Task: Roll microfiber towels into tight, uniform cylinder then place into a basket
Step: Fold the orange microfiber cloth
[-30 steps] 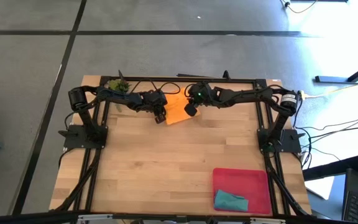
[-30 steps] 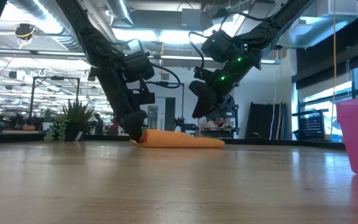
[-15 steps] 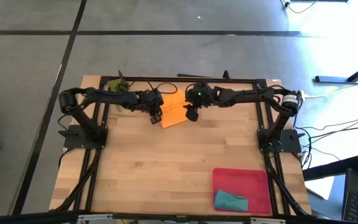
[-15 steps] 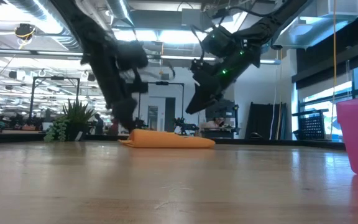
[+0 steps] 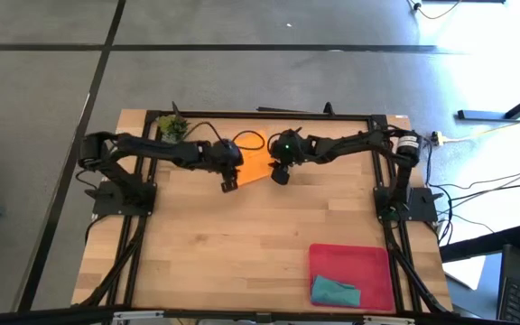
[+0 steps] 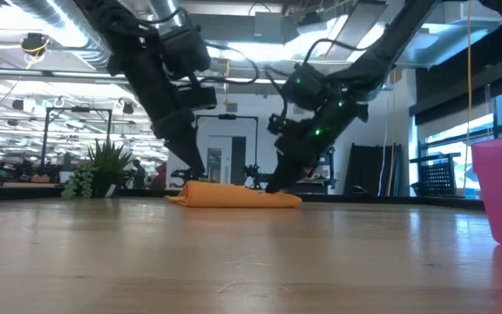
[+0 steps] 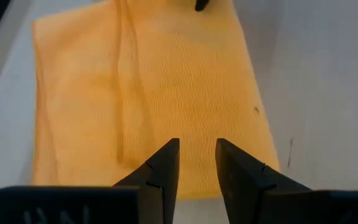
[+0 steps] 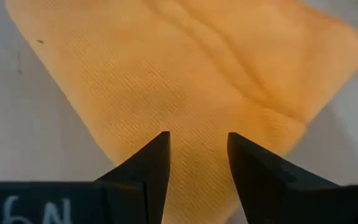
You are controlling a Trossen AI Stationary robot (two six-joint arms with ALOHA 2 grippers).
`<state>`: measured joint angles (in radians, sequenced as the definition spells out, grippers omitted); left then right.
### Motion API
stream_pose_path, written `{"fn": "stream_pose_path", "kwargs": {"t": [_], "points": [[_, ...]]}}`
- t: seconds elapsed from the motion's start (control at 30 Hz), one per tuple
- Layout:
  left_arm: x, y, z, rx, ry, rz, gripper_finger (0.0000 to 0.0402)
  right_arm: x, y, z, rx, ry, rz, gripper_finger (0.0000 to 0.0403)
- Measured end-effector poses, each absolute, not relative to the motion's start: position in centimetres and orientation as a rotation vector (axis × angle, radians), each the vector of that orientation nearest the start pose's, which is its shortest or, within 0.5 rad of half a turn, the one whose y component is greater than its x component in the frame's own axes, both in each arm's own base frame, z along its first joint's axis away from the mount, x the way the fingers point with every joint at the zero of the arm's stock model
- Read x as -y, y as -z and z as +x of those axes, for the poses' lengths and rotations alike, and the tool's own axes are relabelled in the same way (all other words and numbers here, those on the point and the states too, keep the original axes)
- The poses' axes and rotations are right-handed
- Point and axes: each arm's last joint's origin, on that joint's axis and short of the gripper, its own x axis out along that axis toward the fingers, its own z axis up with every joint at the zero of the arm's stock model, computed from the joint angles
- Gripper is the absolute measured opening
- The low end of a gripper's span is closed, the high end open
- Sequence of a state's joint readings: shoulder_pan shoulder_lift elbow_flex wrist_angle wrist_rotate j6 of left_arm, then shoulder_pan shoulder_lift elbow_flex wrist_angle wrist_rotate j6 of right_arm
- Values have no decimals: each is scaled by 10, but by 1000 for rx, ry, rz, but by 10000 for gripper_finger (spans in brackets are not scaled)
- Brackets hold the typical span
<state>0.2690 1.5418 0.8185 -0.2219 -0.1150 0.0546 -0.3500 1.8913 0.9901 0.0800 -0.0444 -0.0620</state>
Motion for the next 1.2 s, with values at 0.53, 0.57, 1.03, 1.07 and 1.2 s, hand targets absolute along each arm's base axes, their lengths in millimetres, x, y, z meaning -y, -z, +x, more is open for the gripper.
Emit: {"fn": "stream_pose_path", "kwargs": {"t": [0.53, 0.57, 1.03, 1.07, 1.2], "points": [[-66, -131, 288, -1145, -314, -97, 96, 93, -109, 357, -878, 195, 142, 161], [-64, -131, 286, -1164, -310, -95, 96, 89, -109, 358, -878, 191, 150, 161], [-20, -126, 276, -1351, -75, -64, 96, 18, -109, 368, -889, 41, 275, 161], [-15, -126, 276, -1353, -52, -60, 96, 12, -109, 368, -890, 35, 285, 161], [3, -127, 276, -1353, -31, -14, 96, -8, -109, 369, -889, -4, 262, 161]]}}
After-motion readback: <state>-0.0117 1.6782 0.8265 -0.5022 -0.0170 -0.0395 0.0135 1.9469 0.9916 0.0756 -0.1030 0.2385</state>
